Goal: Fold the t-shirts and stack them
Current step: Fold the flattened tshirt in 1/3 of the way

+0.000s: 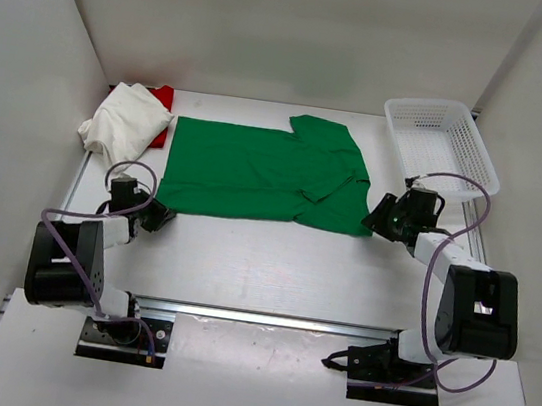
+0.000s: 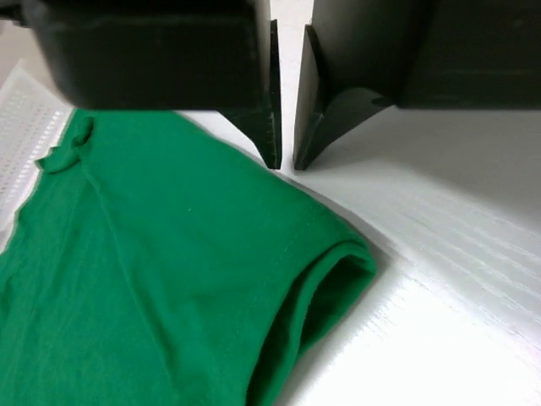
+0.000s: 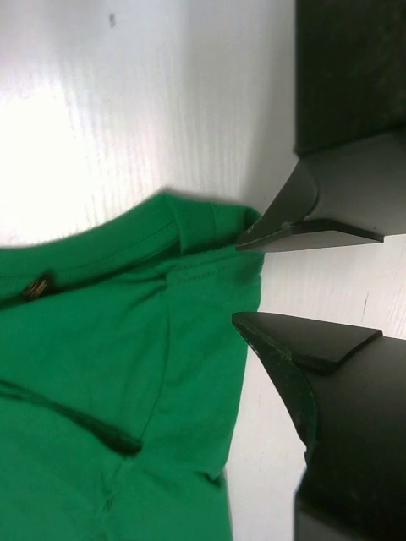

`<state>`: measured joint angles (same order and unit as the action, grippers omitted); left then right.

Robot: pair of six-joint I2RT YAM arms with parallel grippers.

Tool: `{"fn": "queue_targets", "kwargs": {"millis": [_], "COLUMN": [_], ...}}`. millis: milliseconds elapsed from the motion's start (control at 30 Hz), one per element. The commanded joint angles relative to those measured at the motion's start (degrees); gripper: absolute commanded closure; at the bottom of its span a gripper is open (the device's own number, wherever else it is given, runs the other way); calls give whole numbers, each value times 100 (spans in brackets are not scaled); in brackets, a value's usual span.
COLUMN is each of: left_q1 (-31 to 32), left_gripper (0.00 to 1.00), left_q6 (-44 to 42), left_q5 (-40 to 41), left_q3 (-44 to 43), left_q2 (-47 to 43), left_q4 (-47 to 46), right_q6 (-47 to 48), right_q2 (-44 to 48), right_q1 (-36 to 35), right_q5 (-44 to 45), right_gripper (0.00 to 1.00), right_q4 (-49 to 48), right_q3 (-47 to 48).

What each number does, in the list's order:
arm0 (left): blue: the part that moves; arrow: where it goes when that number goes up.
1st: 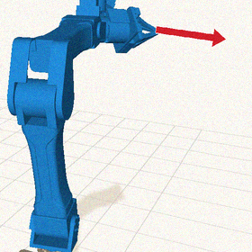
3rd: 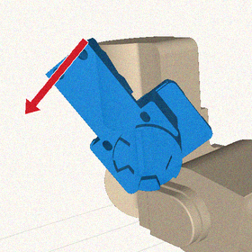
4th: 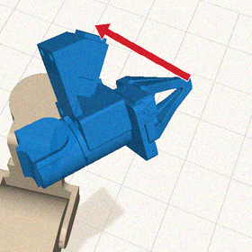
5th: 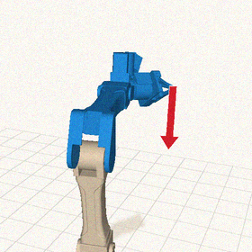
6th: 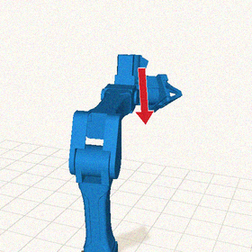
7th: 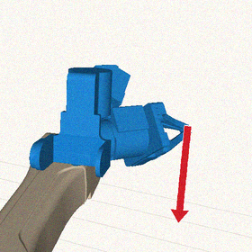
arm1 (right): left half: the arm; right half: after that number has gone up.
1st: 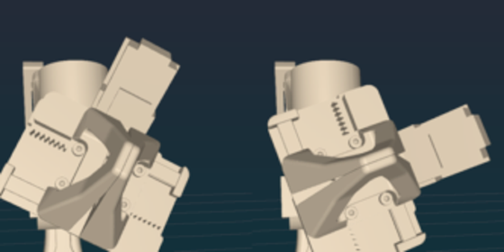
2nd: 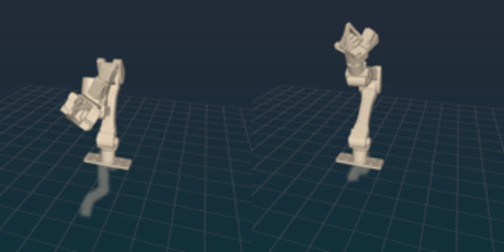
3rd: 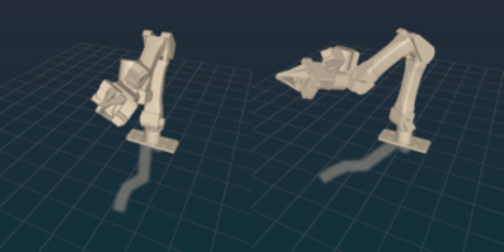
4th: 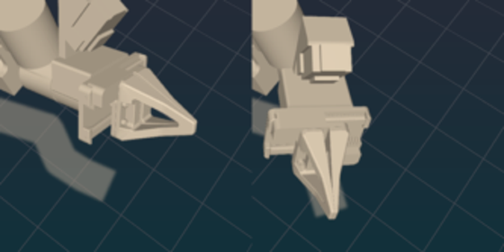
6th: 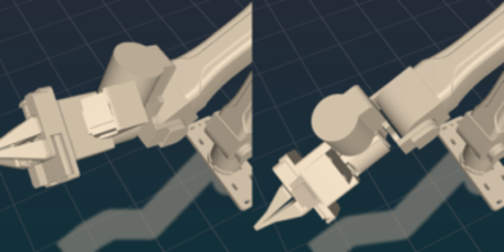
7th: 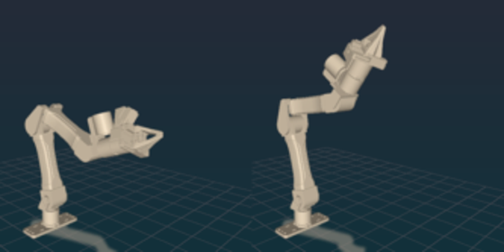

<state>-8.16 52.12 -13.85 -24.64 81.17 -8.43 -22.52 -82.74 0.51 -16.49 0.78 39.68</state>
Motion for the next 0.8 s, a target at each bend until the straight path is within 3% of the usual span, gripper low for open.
{"fn": "queue_targets", "kwargs": {"millis": [0,200,300,367,400,533,767], "left_q1": [-63,-27,-54,-89,-106,-195,-273], "left_gripper": [80,96,100,100,100,100,100], "left_q6": [97,79,35,9,-35,-35,-132], "left_q5": [22,136,163,198,216,321,418], "left_q3": [-32,-93,-189,-233,-251,-409,-699], "left_q2": [189,225,303,295,312,321,426], "left_q4": [-238,-230,-168,-107,-98,-1,174], "right_q6": [2,46,46,-15,-7,72,-41], "right_q2": [-67,-348,-497,-541,-533,-436,-410], "right_q1": [107,151,203,282,309,344,572], "right_q5": [269,14,-100,-153,-100,348,216], "right_gripper": [67,68,80,98,100,100,99], "right_q4": [-350,-446,-499,-499,-491,-403,-789], "right_q3": [-92,-22,4,48,48,223,32]}}
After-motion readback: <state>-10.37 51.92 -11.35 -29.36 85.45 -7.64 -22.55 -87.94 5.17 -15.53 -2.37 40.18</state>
